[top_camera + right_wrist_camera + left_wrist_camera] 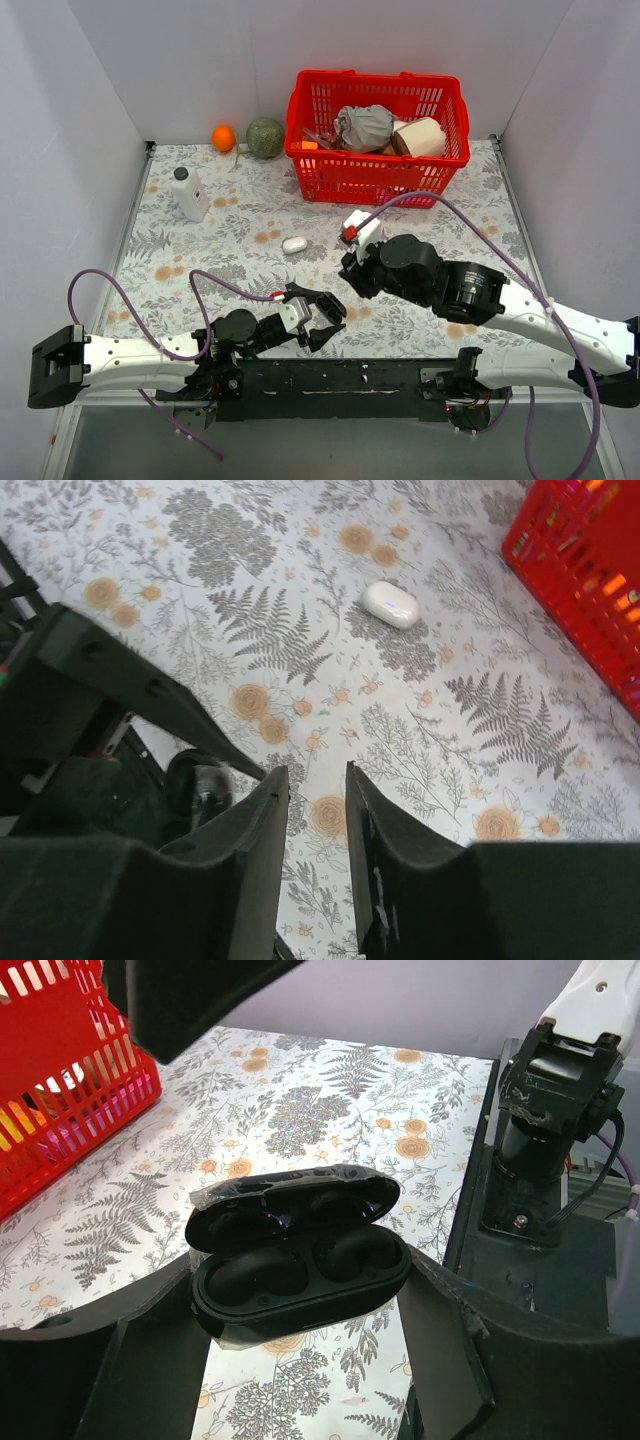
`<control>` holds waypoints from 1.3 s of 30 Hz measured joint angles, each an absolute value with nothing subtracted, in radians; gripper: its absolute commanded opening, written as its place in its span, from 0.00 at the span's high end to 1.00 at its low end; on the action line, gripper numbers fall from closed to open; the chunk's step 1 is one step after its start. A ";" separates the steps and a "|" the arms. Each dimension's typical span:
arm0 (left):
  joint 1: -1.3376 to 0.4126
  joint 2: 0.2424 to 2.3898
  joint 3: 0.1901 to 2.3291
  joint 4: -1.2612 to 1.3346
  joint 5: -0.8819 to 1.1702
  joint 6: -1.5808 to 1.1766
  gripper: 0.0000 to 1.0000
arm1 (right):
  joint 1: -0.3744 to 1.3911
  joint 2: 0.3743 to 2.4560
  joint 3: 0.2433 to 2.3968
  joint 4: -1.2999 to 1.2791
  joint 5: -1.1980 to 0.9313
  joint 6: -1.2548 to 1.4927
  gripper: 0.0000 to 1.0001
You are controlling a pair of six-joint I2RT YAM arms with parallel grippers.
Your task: Insert the wireless bluetooth earbuds into the charging case
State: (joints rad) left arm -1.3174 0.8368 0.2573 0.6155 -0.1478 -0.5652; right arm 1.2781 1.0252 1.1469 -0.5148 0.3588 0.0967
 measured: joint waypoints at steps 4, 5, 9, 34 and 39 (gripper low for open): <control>-1.317 0.837 0.257 0.607 -0.148 -0.565 1.00 | 1.191 1.024 1.121 -0.523 0.303 0.129 0.68; -1.317 0.837 0.257 0.605 -0.148 -0.565 1.00 | 1.190 1.029 1.119 -0.526 0.287 0.132 0.68; -1.317 0.837 0.257 0.603 -0.149 -0.565 1.00 | 1.191 1.053 1.119 -0.529 0.230 0.133 0.69; -1.317 0.844 0.257 0.607 -0.173 -0.565 1.00 | 1.193 1.090 1.116 -0.581 0.044 0.126 0.70; -1.317 0.844 0.257 0.606 -0.175 -0.565 1.00 | 1.196 1.085 1.116 -0.579 0.080 0.135 0.54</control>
State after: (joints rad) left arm -1.3174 0.8436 0.2573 0.6060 -0.1745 -0.5652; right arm 1.1957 1.0851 1.1156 -0.5785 0.0803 0.1352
